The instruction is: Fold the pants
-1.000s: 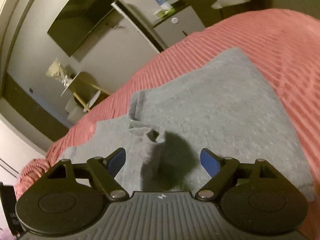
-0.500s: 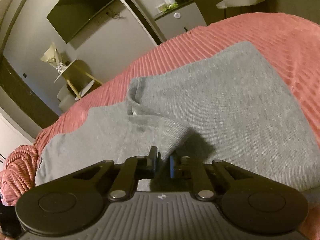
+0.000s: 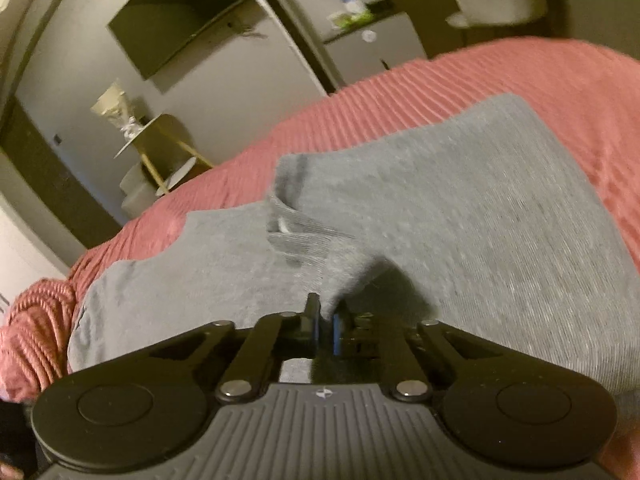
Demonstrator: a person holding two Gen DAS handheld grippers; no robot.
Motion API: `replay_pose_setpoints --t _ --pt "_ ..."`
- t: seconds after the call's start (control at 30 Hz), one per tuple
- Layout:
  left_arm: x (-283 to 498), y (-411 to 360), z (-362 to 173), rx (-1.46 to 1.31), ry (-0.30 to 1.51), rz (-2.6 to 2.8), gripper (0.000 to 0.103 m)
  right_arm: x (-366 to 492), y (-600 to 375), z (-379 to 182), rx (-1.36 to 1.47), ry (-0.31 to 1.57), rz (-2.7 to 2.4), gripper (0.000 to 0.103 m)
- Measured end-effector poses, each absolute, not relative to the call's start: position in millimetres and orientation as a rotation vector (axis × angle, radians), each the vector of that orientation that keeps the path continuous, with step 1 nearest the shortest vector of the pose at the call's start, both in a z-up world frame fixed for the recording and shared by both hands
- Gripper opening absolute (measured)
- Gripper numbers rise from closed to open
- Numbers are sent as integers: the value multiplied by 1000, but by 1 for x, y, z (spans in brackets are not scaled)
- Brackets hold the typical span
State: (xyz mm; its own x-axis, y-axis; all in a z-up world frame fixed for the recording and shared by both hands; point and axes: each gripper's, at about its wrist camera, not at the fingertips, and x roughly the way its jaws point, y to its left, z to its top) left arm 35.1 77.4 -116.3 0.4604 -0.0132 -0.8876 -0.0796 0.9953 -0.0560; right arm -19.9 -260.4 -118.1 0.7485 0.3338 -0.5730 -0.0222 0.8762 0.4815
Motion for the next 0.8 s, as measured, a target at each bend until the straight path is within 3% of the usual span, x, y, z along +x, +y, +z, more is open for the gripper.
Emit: replay_pose_setpoints --t 0.2,0.33,0.43,0.5,0.57,0.73,0.8 --pt "28 95 -109 -180 1032 140 100 -49 -212 -85 239 652 391 5" --pt "30 97 -113 -207 1055 144 100 -52 -183 -109 48 748 430 6" --pt "27 90 -112 -174 1044 125 100 -53 -176 -118 -7 792 427 13" --pt "27 86 -113 -163 1050 109 100 -55 -179 -110 10 781 453 29" --pt "29 85 -114 -159 1060 95 100 -62 -194 -99 98 748 465 65" --pt "28 86 -114 -160 1063 63 100 -75 -275 -91 437 635 294 78" --pt "29 86 -113 -155 1064 61 100 -75 -316 -104 645 630 163 78"
